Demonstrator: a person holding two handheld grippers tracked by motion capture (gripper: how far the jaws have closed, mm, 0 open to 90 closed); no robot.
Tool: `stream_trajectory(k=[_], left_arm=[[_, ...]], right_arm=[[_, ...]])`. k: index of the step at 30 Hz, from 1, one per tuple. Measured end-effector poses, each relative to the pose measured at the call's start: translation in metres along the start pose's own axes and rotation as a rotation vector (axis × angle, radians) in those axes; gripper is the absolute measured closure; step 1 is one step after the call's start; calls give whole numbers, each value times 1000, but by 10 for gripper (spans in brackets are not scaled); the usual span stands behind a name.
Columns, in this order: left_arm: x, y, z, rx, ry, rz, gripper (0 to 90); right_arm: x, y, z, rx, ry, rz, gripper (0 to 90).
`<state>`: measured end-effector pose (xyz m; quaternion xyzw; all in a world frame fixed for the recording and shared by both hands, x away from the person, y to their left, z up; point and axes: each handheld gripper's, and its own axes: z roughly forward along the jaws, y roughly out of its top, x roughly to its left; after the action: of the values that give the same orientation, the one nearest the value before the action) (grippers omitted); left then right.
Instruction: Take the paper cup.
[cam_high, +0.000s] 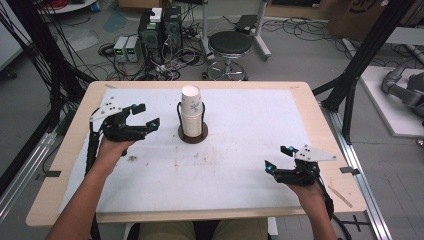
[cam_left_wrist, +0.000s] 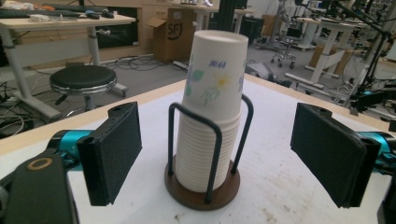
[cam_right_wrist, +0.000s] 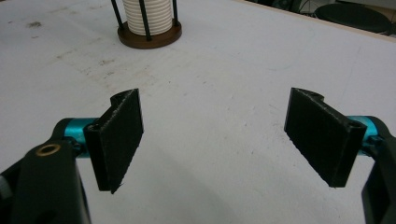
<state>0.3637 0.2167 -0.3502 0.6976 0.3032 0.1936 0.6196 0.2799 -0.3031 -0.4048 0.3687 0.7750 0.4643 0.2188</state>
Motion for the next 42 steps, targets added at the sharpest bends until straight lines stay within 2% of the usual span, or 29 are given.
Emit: stream_trajectory(k=[7, 13, 25, 32, 42], left_arm=[[-4, 21, 19, 15, -44, 23, 163], [-6, 35, 36, 28, -63, 31, 162], [-7, 56, 79, 84, -77, 44, 163], [-5, 50, 100, 113, -51, 20, 163], [-4, 39, 121, 167, -24, 30, 188]], right_arm=[[0, 1, 0, 1, 1, 1, 201], [0, 1, 0, 1, 7, 1, 201], [-1, 1, 0, -3, 10, 0, 201], [0, 1, 0, -2, 14, 5, 201], [-1, 0, 0, -1, 17, 3, 201]])
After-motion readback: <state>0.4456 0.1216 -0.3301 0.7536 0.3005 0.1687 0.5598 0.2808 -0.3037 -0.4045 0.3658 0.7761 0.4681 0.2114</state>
